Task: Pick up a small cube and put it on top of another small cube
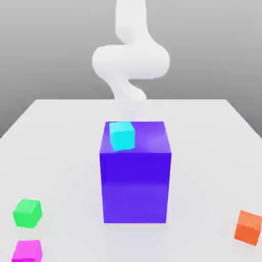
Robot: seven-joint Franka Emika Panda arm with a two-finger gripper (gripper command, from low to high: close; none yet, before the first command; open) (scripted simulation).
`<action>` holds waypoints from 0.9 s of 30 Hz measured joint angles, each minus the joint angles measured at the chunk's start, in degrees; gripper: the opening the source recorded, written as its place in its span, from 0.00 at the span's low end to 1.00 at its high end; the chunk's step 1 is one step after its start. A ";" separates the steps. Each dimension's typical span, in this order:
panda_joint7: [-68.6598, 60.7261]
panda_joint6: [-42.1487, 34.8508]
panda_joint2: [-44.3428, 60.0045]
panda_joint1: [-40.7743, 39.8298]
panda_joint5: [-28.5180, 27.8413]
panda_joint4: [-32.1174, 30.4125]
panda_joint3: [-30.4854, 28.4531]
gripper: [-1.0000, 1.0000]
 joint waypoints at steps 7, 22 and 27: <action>15.47 3.83 14.93 -8.32 -3.51 0.86 2.95 0.50; 45.38 12.08 45.90 -18.75 -7.39 2.58 1.21 0.50; 51.96 15.17 55.81 -20.01 -3.82 3.03 -0.55 0.50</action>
